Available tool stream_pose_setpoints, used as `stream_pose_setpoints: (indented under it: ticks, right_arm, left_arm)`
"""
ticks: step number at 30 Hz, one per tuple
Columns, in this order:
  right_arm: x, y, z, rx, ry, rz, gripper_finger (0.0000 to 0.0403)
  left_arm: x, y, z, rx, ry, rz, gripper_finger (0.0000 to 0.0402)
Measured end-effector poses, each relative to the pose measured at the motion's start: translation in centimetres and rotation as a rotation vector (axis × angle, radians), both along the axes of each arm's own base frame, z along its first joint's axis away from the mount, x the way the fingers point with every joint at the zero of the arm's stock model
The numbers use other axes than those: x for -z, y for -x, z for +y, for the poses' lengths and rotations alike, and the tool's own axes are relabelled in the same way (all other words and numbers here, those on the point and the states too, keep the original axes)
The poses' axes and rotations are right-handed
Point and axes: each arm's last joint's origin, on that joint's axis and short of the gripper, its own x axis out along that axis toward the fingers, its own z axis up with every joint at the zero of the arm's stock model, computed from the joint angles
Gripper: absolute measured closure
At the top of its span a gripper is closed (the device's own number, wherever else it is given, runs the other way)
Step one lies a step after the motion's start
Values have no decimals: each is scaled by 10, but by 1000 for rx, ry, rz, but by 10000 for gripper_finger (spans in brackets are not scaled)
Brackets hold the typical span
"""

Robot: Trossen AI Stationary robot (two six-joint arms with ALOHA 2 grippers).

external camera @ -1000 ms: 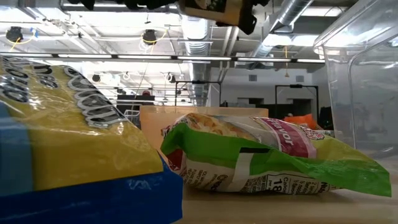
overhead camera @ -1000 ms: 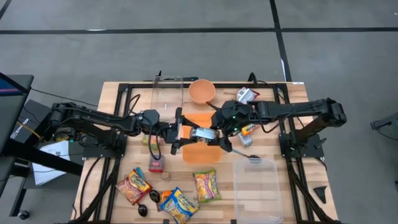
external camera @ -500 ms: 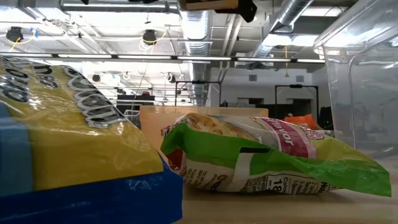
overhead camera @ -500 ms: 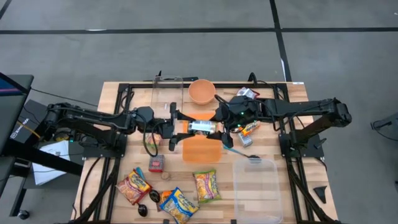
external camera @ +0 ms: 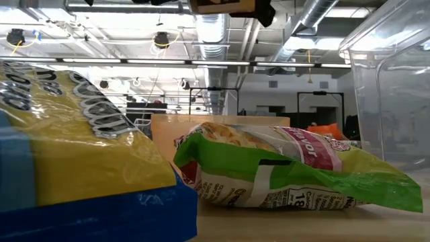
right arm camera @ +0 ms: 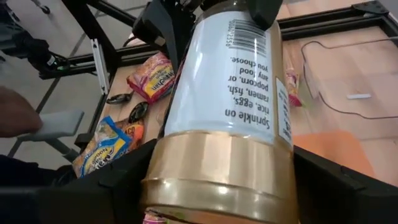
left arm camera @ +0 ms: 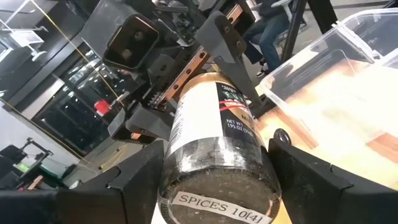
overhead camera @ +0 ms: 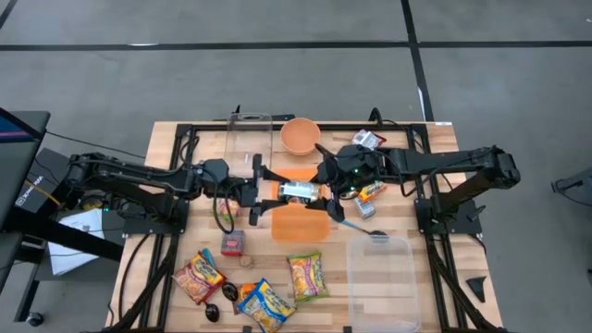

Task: Pick & Place Food Item
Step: Put the golden seasoning bottle into the orange bin

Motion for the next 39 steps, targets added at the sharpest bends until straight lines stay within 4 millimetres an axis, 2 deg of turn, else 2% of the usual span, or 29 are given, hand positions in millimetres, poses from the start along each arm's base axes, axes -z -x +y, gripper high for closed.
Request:
stream_pose_setpoints:
  ticks: [5, 8, 14, 19, 26, 30, 33, 36, 39]
  right_arm:
    - [-10, -2, 1, -11, -5, -81, 33]
    - [-8, -3, 1, -19, -8, -67, 8]
    - [-12, -1, 1, -22, -11, -54, 28]
    - [-21, 2, 4, -55, 26, -29, 25]
    - [-48, 9, 37, -152, 276, -109, 22]
    - [-53, 19, 57, 6, 579, -58, 22]
    - [-53, 26, 68, 150, 773, -15, 22]
    - [-54, 30, 77, 214, 835, -13, 22]
    - [-54, 32, 81, 203, 835, -22, 22]
  left_arm:
    - [8, -1, -1, 30, 2, 59, 141]
    - [4, 0, -1, 28, 3, 26, 141]
    - [3, 0, 1, -20, -4, 24, 142]
    - [4, 0, 4, -60, -8, 28, 142]
    - [3, 0, 17, -106, 37, 23, 142]
    - [-1, 0, 28, -59, 130, -14, 142]
    - [-7, 1, 36, 54, 232, -67, 142]
    - [-13, 3, 42, 184, 328, -101, 142]
    - [-17, 4, 46, 226, 399, -123, 142]
